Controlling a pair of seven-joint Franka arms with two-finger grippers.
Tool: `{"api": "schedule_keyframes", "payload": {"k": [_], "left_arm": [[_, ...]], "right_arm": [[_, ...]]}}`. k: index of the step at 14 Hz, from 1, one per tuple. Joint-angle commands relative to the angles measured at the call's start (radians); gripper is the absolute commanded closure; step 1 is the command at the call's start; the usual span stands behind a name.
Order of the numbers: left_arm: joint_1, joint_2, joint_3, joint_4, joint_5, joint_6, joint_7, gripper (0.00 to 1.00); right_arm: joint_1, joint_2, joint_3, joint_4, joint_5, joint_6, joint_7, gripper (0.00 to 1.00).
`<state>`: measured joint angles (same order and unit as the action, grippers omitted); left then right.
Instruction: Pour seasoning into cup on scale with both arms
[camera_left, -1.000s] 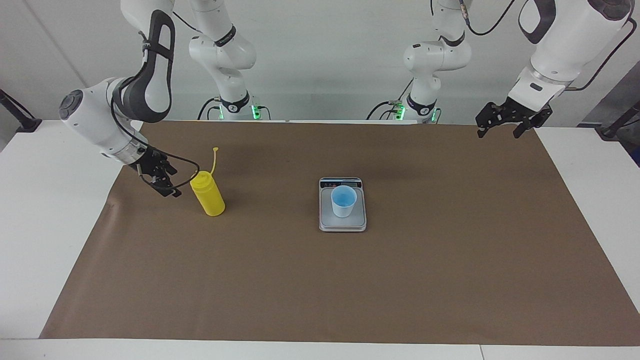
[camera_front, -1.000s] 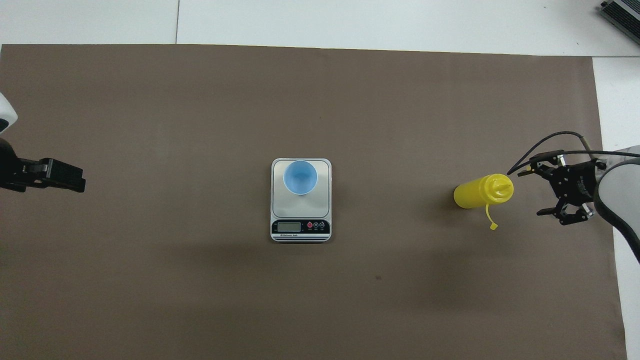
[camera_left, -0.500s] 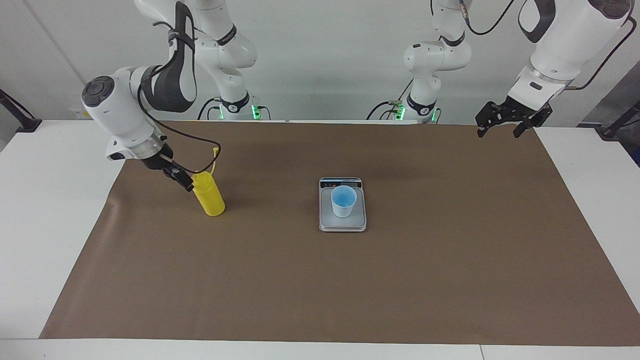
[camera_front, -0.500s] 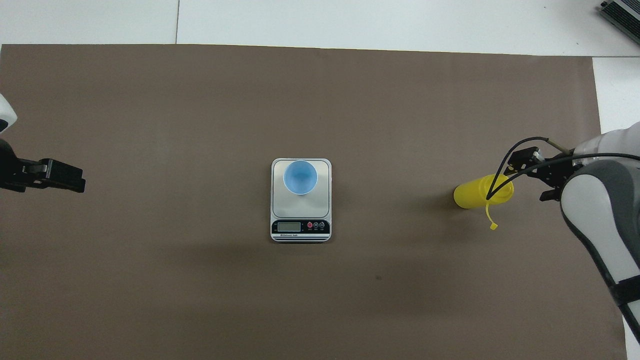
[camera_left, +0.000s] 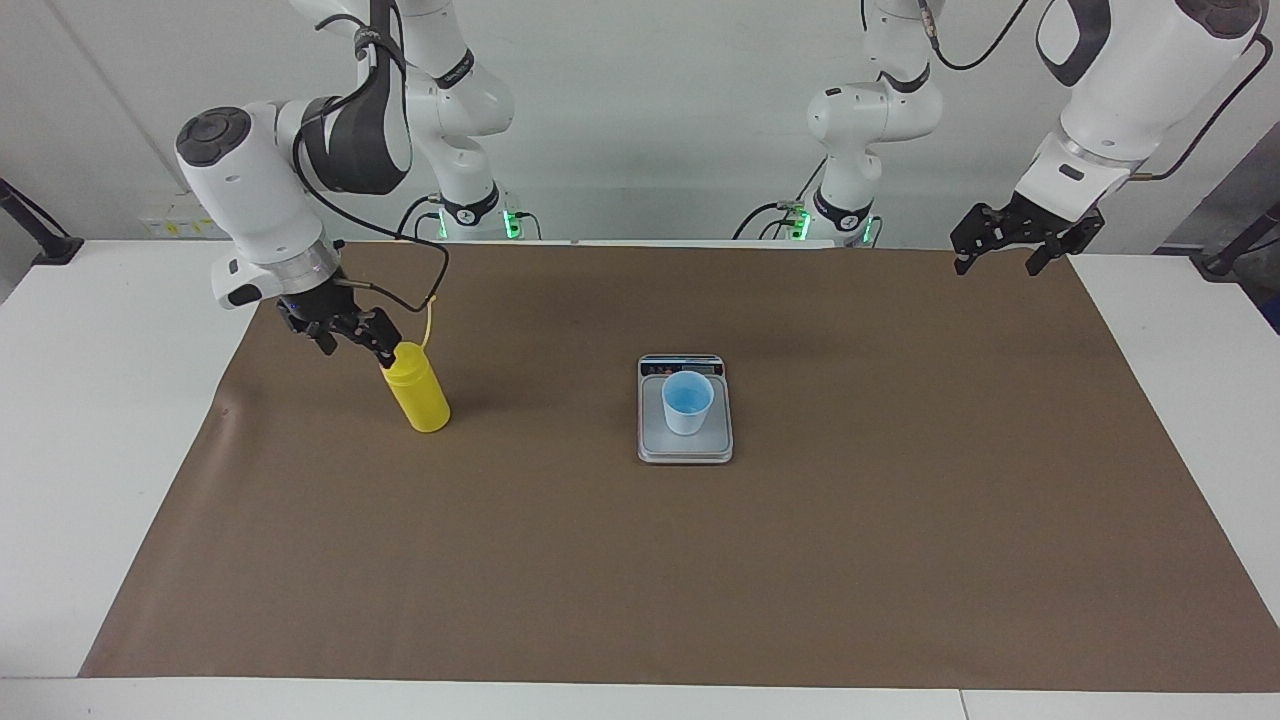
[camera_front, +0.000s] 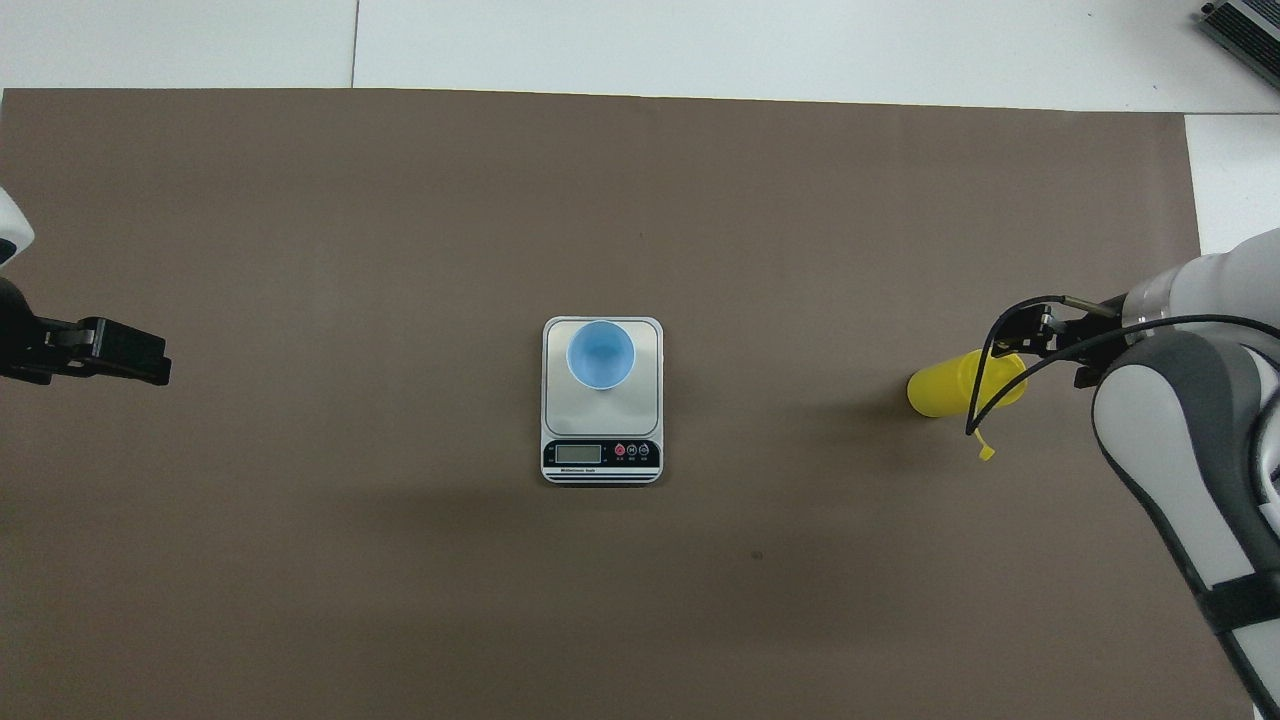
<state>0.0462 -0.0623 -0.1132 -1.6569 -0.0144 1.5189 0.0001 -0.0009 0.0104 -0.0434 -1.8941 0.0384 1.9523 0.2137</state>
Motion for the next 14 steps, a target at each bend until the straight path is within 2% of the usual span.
{"api": "schedule_keyframes", "payload": {"k": [1, 3, 8, 11, 13, 14], "left_arm": [[-0.003, -0.030, 0.001, -0.041, 0.005, 0.029, 0.009, 0.00], [-0.003, -0.030, 0.001, -0.041, 0.005, 0.029, 0.009, 0.00], [-0.002, -0.030, 0.001, -0.040, 0.005, 0.040, 0.014, 0.00], [0.006, -0.027, 0.003, -0.034, 0.007, 0.040, 0.064, 0.00], [0.007, -0.022, 0.003, -0.026, 0.023, 0.041, 0.070, 0.00], [-0.002, -0.021, 0.001, -0.023, 0.057, 0.040, 0.075, 0.00]], "right_arm": [[0.034, 0.005, 0.003, 0.102, -0.064, -0.079, -0.013, 0.00], [0.050, 0.011, 0.007, 0.188, -0.069, -0.143, -0.001, 0.00], [0.064, 0.010, 0.008, 0.306, -0.069, -0.246, -0.002, 0.00], [0.062, 0.013, 0.008, 0.395, -0.069, -0.354, -0.010, 0.00], [0.059, 0.061, 0.010, 0.508, -0.066, -0.456, -0.025, 0.00], [0.059, 0.069, 0.010, 0.530, -0.066, -0.476, -0.042, 0.00]]}}
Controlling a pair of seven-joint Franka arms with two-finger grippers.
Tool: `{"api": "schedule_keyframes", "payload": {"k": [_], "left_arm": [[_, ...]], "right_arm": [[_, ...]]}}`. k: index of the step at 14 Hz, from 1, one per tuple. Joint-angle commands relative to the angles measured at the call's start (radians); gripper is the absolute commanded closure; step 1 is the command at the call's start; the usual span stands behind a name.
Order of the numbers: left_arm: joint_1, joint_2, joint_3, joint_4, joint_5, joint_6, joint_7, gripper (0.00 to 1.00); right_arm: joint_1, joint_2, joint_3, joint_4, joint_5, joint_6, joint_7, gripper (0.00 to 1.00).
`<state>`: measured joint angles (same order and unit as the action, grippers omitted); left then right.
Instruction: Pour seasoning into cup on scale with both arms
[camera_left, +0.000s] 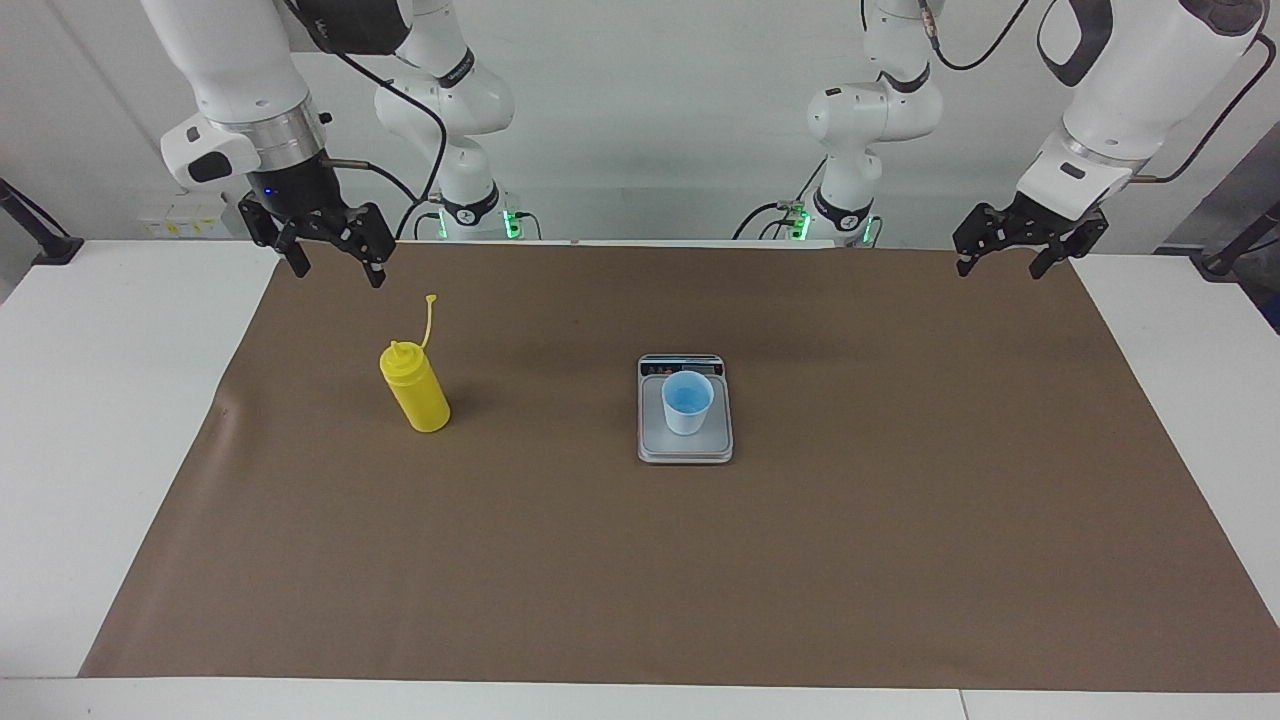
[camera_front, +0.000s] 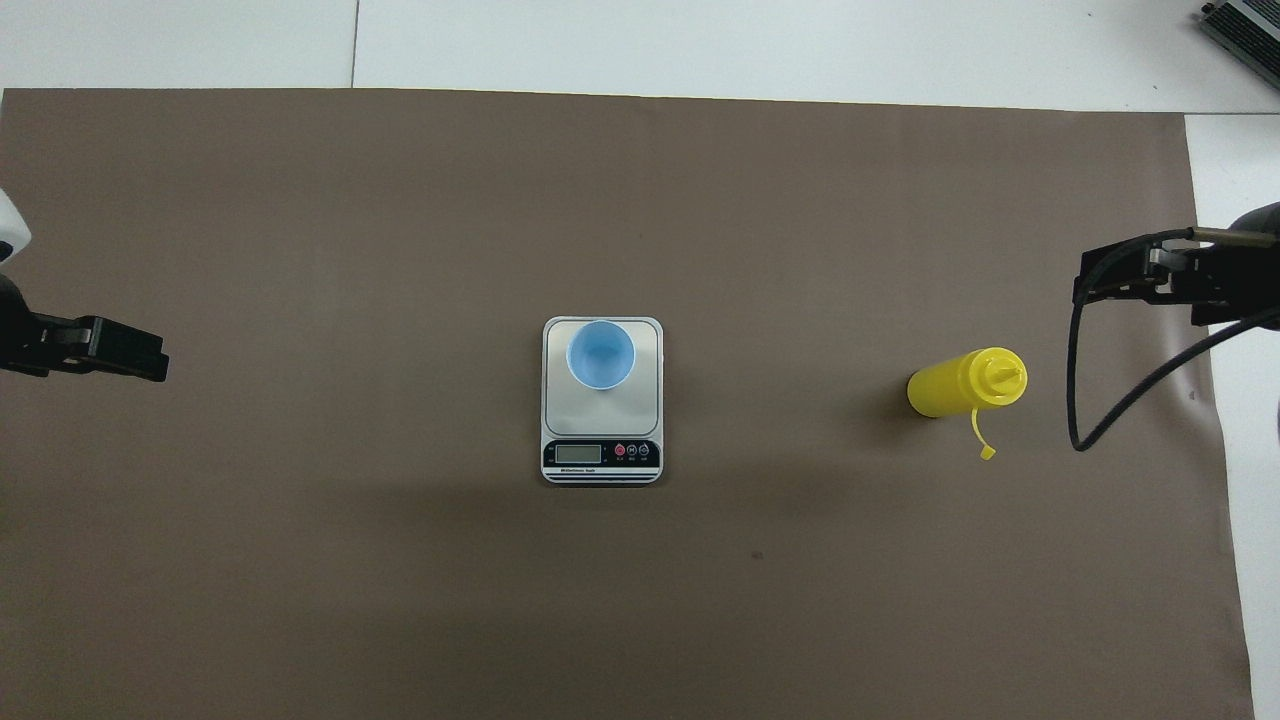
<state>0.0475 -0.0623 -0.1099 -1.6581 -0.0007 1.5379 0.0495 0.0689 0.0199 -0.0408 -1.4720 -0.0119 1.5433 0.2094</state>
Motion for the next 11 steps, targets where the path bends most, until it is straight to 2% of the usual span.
{"api": "schedule_keyframes", "payload": {"k": [1, 5, 11], "left_arm": [[-0.003, -0.019, -0.004, -0.017, 0.047, 0.019, 0.027, 0.00], [-0.004, -0.011, -0.005, 0.006, 0.050, 0.008, 0.027, 0.00], [-0.012, -0.022, -0.005, -0.025, 0.048, 0.022, 0.032, 0.00]], "right_arm": [[-0.006, 0.060, 0.007, 0.107, -0.016, -0.069, -0.065, 0.00], [0.005, 0.031, 0.009, 0.026, -0.039, -0.065, -0.148, 0.00], [0.022, 0.002, 0.013, -0.028, -0.050, -0.060, -0.073, 0.00]]}}
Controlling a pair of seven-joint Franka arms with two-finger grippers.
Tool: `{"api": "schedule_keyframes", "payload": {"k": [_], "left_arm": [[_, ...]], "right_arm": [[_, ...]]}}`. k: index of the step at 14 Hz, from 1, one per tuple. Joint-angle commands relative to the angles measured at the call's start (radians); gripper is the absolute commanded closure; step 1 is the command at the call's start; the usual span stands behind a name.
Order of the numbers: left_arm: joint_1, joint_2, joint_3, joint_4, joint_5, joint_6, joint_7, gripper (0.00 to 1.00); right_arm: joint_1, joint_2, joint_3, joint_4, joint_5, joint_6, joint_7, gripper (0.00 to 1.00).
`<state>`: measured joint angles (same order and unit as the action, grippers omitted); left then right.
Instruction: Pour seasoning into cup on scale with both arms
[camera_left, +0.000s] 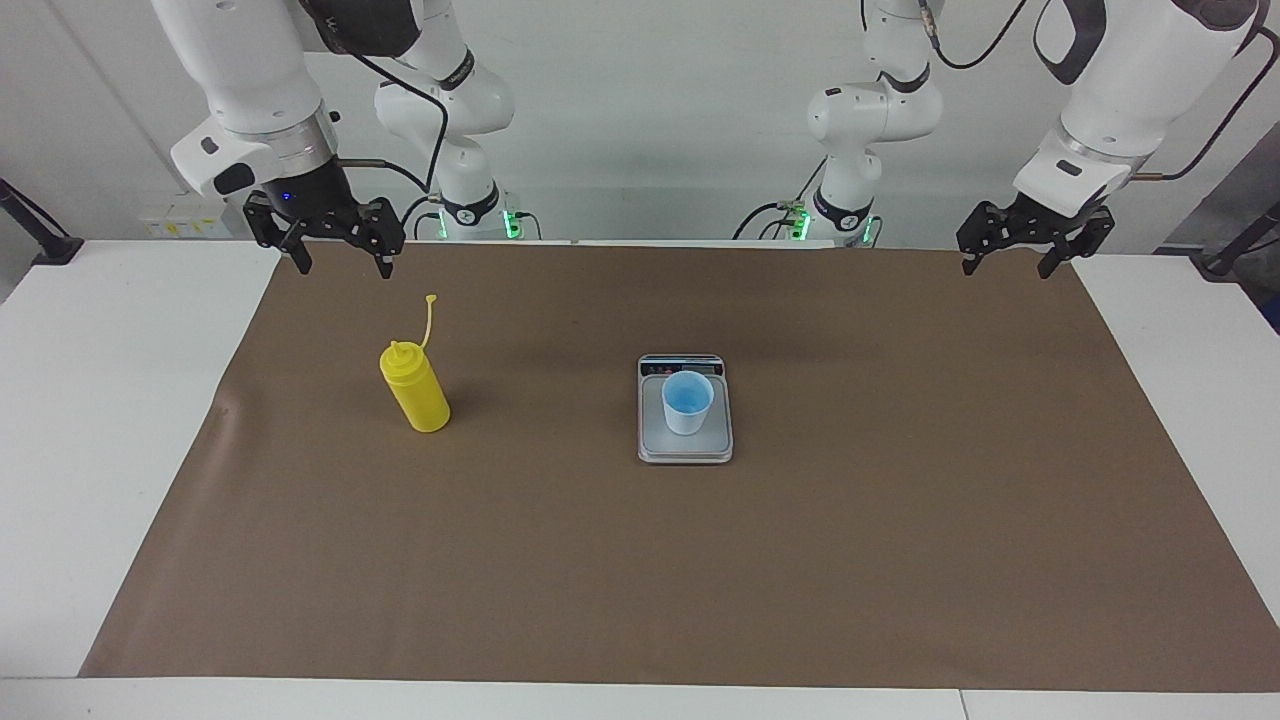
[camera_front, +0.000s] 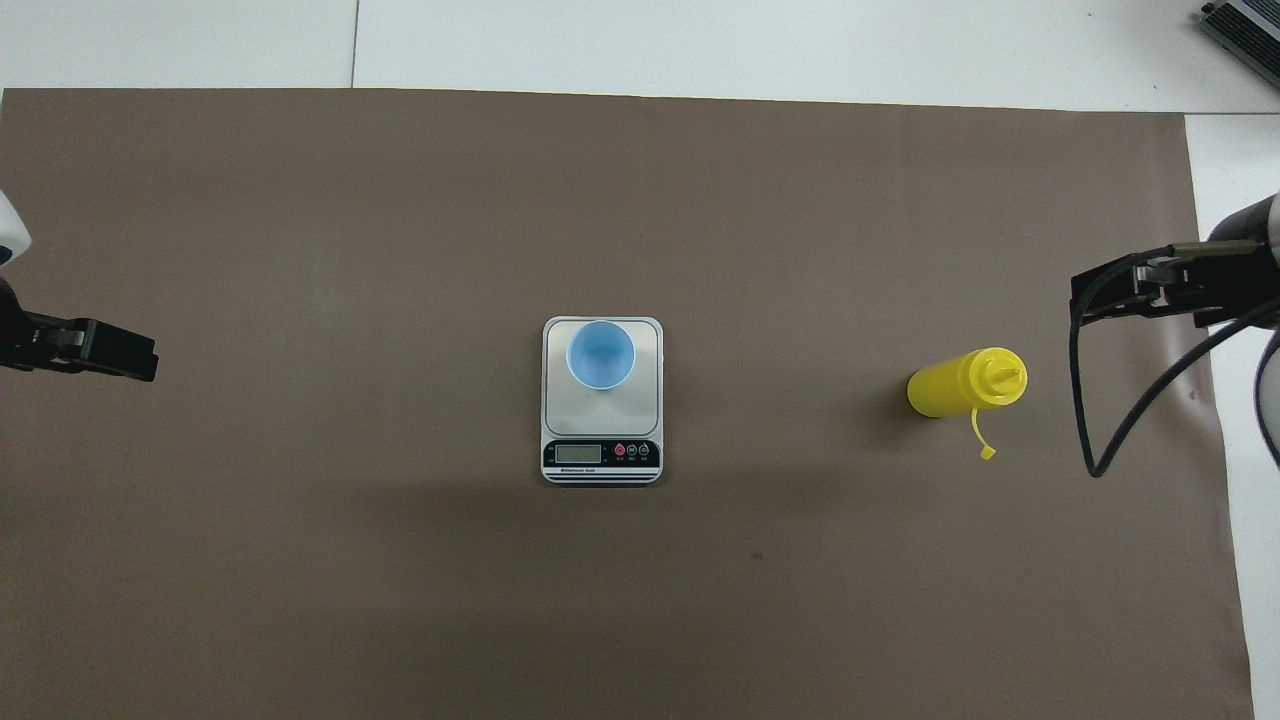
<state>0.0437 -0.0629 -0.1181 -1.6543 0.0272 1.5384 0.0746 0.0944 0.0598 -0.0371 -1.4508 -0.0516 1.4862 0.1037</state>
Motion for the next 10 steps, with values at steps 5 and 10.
{"api": "schedule_keyframes", "payload": {"k": [5, 10], "left_arm": [[0.005, -0.020, 0.005, -0.032, -0.052, 0.052, -0.067, 0.00], [0.005, -0.015, 0.005, -0.019, -0.056, 0.049, -0.056, 0.00]], "right_arm": [[-0.005, -0.069, 0.010, -0.112, -0.008, 0.003, 0.033, 0.00], [-0.005, -0.092, 0.010, -0.158, -0.008, 0.039, 0.034, 0.00]]}}
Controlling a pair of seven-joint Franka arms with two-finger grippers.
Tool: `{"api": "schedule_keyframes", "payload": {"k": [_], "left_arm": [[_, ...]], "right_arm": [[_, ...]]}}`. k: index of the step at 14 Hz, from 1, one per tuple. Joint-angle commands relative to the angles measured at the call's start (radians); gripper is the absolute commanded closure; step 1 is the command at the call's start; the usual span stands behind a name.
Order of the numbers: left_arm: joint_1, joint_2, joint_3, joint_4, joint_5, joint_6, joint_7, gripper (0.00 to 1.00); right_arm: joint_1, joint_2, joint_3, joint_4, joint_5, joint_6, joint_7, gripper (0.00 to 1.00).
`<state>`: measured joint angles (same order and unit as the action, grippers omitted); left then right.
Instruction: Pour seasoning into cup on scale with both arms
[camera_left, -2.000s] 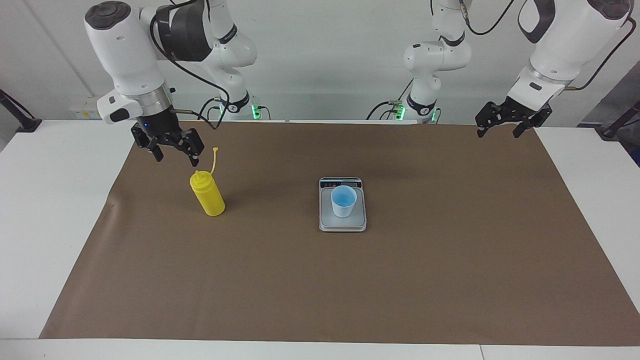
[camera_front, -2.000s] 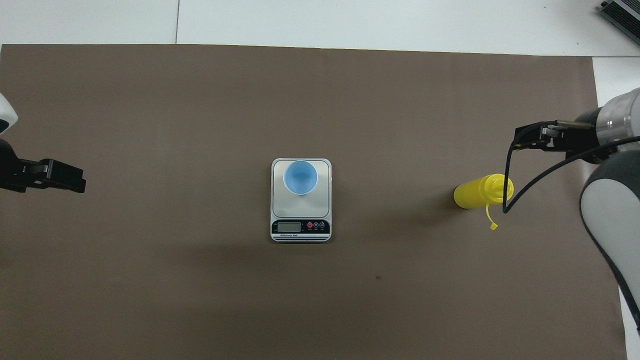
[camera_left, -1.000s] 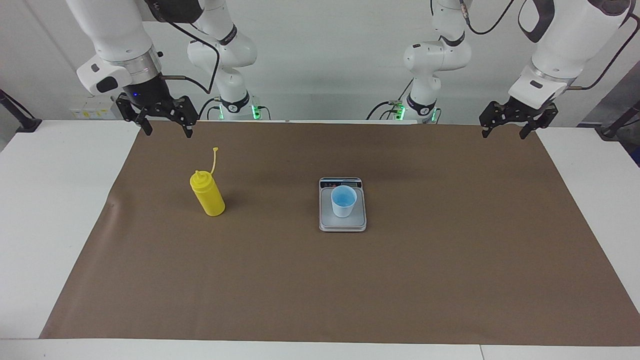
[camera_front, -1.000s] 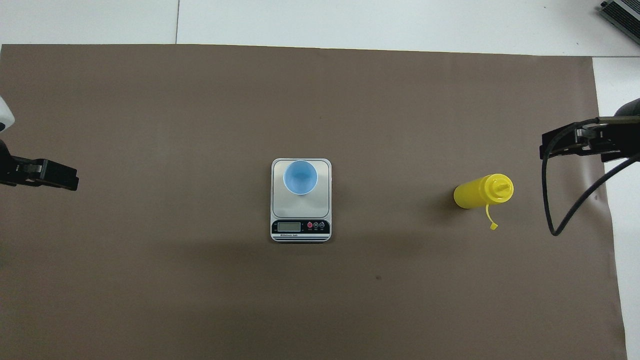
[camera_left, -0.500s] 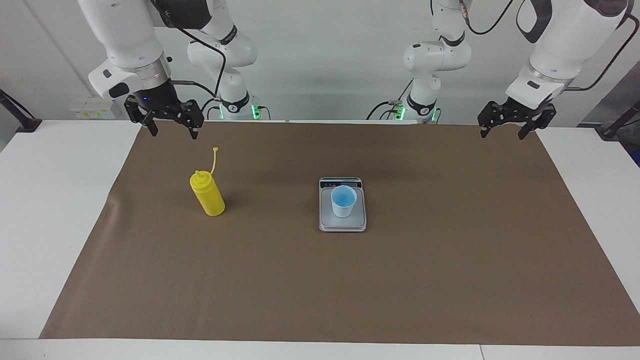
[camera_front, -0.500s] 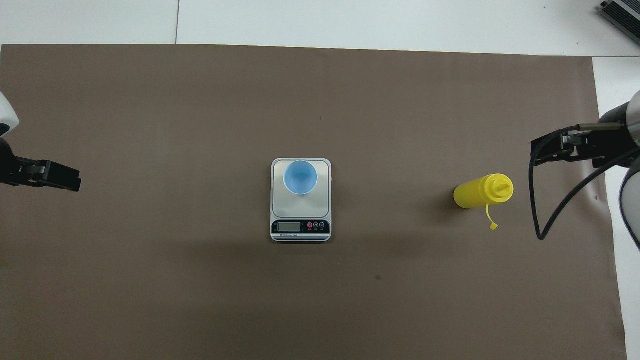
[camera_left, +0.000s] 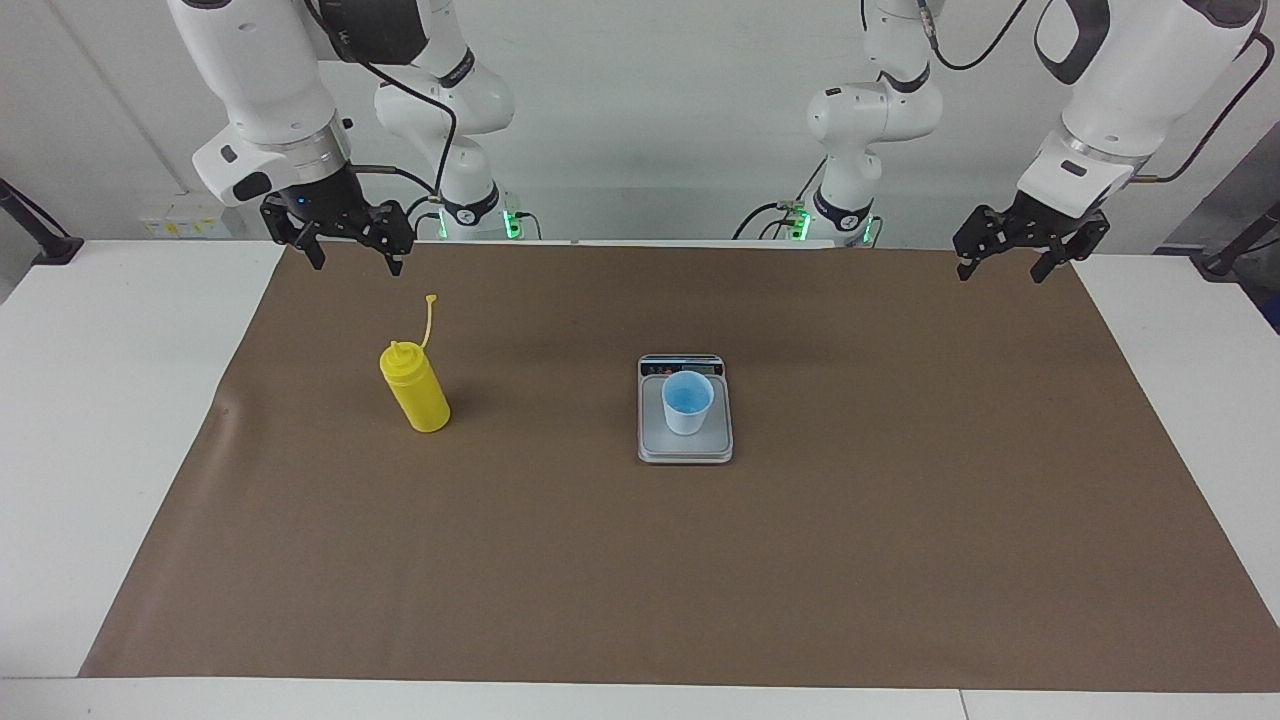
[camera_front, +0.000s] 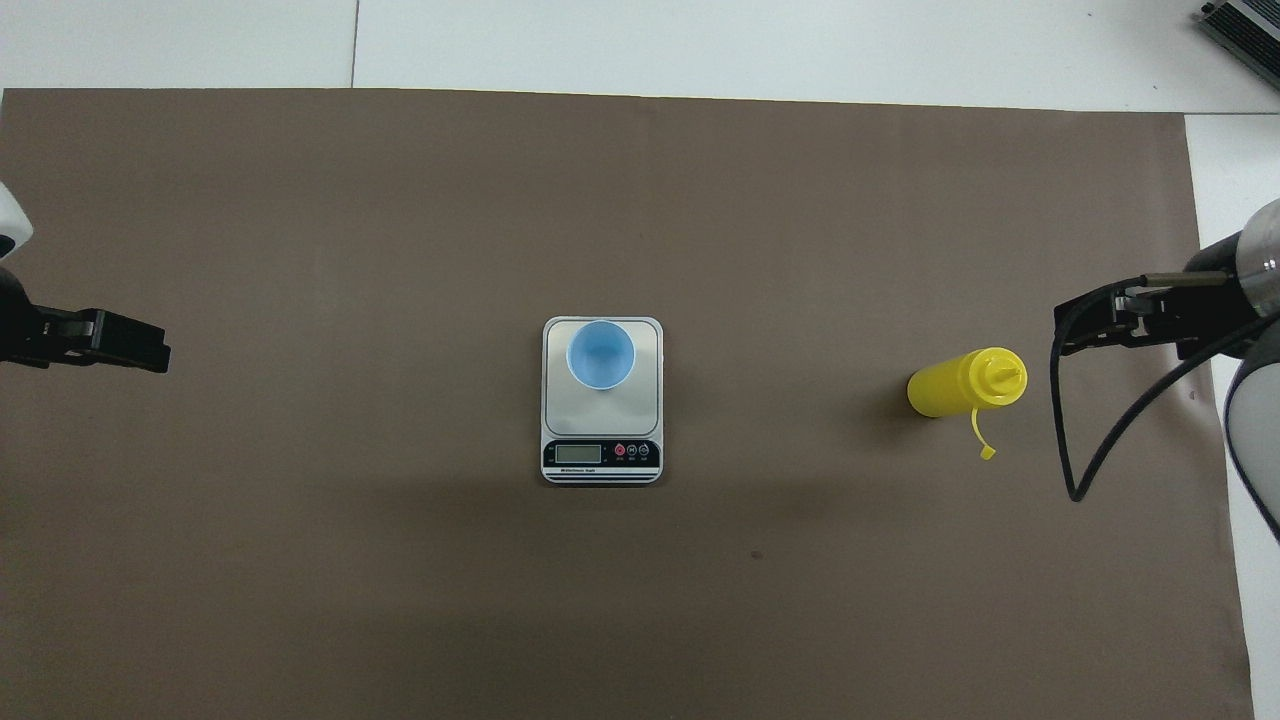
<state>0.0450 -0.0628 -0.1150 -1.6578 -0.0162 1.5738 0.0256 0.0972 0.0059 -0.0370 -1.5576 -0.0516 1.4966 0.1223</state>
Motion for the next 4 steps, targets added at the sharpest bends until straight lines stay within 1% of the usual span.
{"api": "schedule_keyframes", "payload": {"k": [1, 4], "left_arm": [[0.001, -0.015, 0.002, -0.017, -0.010, 0.012, -0.007, 0.00], [-0.002, -0.015, 0.002, -0.019, -0.010, 0.009, -0.004, 0.00]], "right_arm": [[-0.007, -0.038, 0.009, -0.052, -0.008, 0.028, 0.016, 0.00], [-0.007, -0.038, 0.009, -0.052, -0.008, 0.028, 0.016, 0.00]]}}
